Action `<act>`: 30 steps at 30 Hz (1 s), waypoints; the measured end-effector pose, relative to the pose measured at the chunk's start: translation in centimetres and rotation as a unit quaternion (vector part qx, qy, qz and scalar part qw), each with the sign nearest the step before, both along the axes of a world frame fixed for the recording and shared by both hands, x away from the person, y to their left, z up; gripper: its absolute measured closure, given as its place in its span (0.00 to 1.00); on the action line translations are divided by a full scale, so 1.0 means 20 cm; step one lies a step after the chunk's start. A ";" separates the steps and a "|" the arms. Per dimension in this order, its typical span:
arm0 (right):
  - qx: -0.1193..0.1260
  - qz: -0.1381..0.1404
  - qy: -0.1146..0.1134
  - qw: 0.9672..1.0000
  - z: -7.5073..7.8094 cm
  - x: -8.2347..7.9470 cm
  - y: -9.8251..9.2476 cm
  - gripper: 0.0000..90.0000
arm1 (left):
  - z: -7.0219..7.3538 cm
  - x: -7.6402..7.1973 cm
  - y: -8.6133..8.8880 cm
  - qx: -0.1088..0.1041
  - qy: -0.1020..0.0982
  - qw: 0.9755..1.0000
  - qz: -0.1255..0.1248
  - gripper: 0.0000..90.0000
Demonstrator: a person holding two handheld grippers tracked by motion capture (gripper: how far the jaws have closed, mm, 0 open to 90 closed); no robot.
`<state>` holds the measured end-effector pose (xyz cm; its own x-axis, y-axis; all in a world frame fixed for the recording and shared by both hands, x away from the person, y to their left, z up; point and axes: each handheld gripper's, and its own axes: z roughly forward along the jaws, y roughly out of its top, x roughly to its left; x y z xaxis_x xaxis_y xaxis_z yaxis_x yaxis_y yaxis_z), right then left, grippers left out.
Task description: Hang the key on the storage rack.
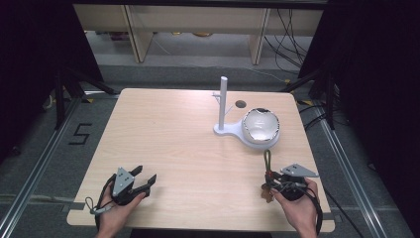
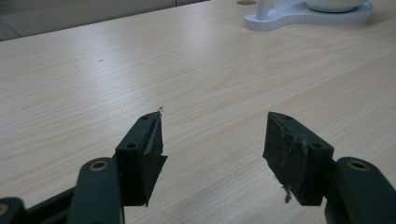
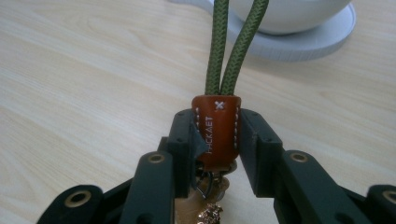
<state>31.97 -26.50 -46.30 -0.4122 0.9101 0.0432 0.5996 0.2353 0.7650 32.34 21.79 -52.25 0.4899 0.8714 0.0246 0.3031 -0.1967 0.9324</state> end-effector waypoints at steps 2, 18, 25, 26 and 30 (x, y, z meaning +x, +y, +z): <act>0.011 0.001 -0.016 1.000 -0.01 -0.01 0.00 0.76 | 0.00 0.00 0.00 0.000 0.000 1.000 0.000 0.41; 0.050 0.010 -0.133 0.990 -0.01 -0.06 -0.02 0.76 | 0.00 0.00 0.00 -0.002 0.000 1.000 0.003 0.41; 0.078 0.002 -0.160 0.984 0.00 -0.07 0.00 0.76 | 0.00 0.00 0.00 0.000 -0.004 1.000 0.005 0.41; 0.074 0.012 -0.178 0.981 0.00 -0.06 -0.01 0.76 | 0.00 0.00 0.00 0.002 -0.003 1.000 0.006 0.41; 0.075 0.014 -0.177 0.981 0.01 -0.06 0.00 0.76 | 0.00 0.00 -0.01 0.003 -0.007 1.000 0.005 0.41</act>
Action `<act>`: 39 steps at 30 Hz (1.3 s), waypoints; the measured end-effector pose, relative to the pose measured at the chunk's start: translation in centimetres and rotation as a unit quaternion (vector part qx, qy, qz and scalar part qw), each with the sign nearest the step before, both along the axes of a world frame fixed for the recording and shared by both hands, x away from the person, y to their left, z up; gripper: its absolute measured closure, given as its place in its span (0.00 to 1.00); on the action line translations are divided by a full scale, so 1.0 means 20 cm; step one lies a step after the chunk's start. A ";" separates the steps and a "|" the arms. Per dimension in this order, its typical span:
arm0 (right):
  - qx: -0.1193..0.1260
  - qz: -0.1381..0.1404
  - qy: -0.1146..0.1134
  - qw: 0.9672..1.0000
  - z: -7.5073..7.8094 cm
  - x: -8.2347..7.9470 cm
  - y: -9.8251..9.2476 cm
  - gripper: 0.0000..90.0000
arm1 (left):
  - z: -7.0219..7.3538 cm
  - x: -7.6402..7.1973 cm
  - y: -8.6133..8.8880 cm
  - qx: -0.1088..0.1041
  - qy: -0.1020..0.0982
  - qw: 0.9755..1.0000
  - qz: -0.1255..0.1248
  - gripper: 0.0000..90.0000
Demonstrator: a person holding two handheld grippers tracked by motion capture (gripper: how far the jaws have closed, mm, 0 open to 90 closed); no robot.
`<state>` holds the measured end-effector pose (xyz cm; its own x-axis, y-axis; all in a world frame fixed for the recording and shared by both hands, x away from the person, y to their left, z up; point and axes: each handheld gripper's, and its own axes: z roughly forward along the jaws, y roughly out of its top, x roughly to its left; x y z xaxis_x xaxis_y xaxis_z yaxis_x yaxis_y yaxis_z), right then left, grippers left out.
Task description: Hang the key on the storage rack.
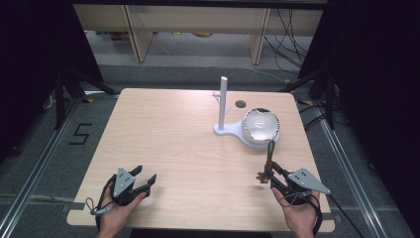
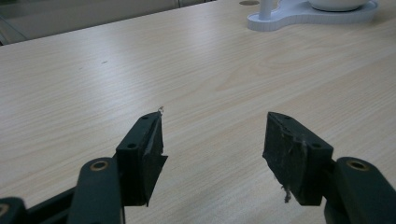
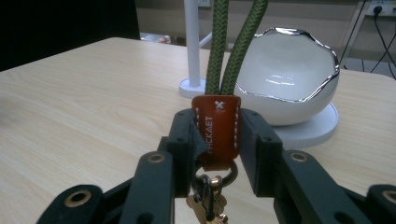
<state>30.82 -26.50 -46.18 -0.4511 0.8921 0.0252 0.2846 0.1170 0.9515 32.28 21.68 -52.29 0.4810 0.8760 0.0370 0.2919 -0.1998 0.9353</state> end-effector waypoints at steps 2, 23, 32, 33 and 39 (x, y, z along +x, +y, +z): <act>-0.003 -0.002 -0.005 1.000 0.01 0.00 0.00 0.76 | 0.00 0.00 0.00 0.001 0.004 1.000 0.003 0.41; 0.010 0.018 -0.027 0.999 0.03 0.00 0.14 0.76 | 0.09 -0.04 -0.03 -0.050 -0.011 0.998 -0.028 0.38; 0.019 0.039 -0.042 0.998 0.05 0.00 0.26 0.76 | 0.27 -0.05 -0.15 -0.075 -0.020 0.994 -0.073 0.38; 0.020 0.043 -0.042 0.998 0.06 0.00 0.28 0.76 | 0.28 -0.04 -0.16 -0.079 -0.024 0.993 -0.079 0.38; 0.030 0.060 -0.042 0.997 0.06 0.02 0.35 0.76 | 0.35 -0.02 -0.23 -0.083 -0.023 0.992 -0.096 0.38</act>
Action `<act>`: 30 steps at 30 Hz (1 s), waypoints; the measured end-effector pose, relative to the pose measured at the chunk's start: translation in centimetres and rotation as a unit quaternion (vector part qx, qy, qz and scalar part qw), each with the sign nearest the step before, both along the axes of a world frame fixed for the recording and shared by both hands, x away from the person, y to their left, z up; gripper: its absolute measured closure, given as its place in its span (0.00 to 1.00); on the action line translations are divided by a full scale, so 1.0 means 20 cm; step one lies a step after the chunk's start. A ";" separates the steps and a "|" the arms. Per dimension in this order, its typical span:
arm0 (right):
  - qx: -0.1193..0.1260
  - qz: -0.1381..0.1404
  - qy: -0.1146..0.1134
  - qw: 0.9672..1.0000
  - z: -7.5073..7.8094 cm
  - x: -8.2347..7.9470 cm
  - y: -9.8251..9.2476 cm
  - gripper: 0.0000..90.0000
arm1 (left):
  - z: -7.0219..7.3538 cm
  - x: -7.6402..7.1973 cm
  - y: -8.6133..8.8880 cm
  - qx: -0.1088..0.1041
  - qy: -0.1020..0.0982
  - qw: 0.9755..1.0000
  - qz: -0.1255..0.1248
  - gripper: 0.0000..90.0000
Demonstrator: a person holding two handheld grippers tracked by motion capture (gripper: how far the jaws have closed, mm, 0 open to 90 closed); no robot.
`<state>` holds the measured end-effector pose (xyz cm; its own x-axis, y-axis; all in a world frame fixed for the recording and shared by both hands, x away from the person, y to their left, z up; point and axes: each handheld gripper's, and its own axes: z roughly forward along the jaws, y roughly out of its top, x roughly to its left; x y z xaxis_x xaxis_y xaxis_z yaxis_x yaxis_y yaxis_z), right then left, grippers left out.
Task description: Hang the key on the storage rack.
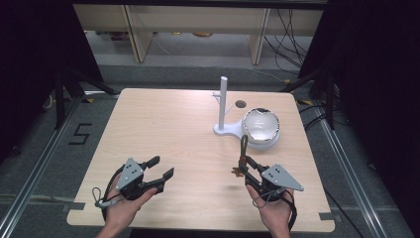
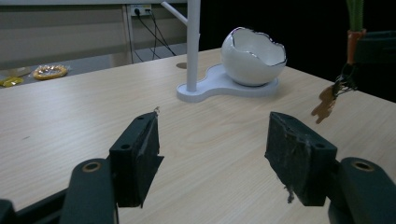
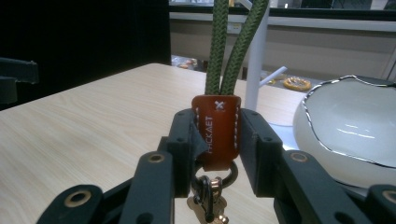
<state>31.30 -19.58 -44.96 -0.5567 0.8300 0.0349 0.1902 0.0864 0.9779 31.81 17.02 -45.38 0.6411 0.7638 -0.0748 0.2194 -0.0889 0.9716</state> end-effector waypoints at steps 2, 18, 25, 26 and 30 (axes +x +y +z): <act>-0.014 -0.001 -0.011 1.000 0.01 0.01 0.01 0.76 | 0.03 0.01 -0.03 -0.004 -0.004 1.000 -0.009 0.39; 0.001 0.011 -0.003 1.000 0.02 0.03 0.14 0.76 | 0.14 0.10 -0.23 -0.028 0.013 0.997 -0.077 0.48; 0.002 0.020 -0.004 1.000 -0.01 0.04 0.18 0.76 | 0.19 0.14 -0.34 -0.033 0.033 0.993 -0.109 0.54; -0.005 0.014 -0.003 1.000 0.00 0.03 0.18 0.76 | 0.19 0.14 -0.36 -0.033 0.034 0.992 -0.114 0.55; -0.008 0.017 -0.013 1.000 -0.01 0.04 0.19 0.76 | 0.21 0.16 -0.44 -0.040 0.043 0.990 -0.128 0.60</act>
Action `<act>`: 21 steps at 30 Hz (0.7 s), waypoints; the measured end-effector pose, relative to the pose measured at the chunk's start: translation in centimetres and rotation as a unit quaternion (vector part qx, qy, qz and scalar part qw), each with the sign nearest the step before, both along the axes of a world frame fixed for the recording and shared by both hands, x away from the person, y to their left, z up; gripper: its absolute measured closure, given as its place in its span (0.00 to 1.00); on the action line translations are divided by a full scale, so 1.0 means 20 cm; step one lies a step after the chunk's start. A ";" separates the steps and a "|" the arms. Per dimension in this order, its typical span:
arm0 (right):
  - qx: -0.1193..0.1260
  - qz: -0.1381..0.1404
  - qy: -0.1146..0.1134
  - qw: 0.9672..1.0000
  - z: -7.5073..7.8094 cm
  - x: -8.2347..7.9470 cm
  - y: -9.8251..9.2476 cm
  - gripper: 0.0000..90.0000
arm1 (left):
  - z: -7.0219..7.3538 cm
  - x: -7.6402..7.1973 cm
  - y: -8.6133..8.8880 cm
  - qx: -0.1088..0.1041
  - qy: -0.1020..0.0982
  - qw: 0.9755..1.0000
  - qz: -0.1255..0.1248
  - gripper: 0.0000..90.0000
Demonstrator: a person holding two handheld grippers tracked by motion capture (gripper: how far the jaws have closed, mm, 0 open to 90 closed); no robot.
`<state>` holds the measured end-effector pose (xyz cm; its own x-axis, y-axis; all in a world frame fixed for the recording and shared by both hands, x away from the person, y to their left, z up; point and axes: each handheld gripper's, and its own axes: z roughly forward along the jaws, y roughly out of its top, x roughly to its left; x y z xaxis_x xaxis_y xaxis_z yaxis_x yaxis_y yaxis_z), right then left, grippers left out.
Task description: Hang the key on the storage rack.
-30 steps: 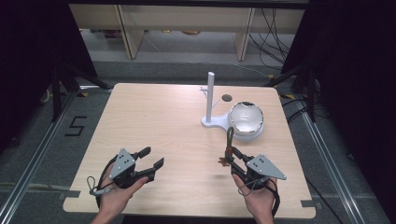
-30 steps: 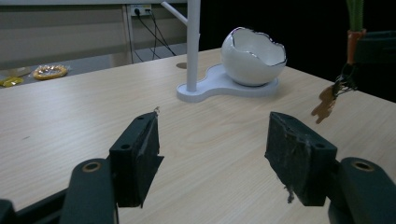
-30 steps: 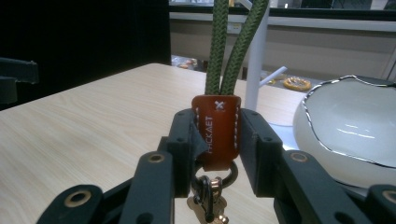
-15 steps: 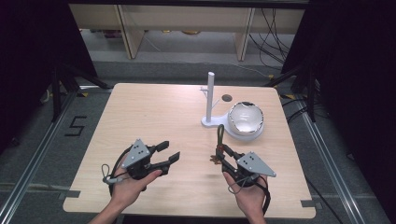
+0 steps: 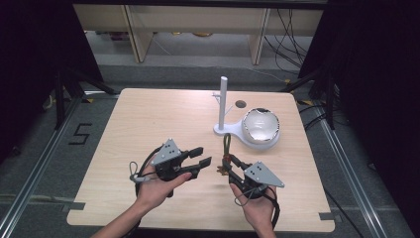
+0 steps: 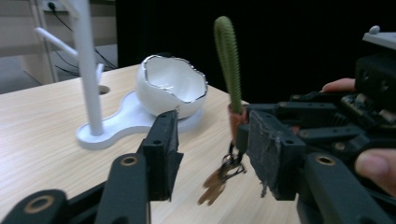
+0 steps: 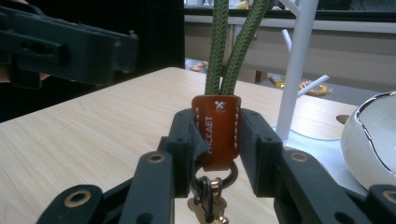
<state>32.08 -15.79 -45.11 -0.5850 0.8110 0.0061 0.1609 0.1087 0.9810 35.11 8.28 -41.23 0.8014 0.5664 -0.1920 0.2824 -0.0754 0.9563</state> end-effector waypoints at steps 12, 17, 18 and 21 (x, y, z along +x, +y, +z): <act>0.006 0.007 0.010 1.000 -0.01 -0.01 0.04 0.76 | 0.04 0.06 -0.11 -0.014 0.020 1.000 -0.011 0.75; 0.001 0.010 0.007 1.000 -0.01 -0.01 0.05 0.76 | 0.04 0.07 -0.12 -0.014 0.028 1.000 -0.004 0.79; 0.003 0.009 0.013 1.000 0.00 -0.02 0.05 0.76 | 0.04 0.07 -0.12 -0.014 0.030 0.999 -0.004 0.81; -0.006 0.007 0.006 1.000 -0.01 -0.02 0.06 0.76 | 0.04 0.08 -0.13 -0.019 0.035 0.999 -0.006 0.83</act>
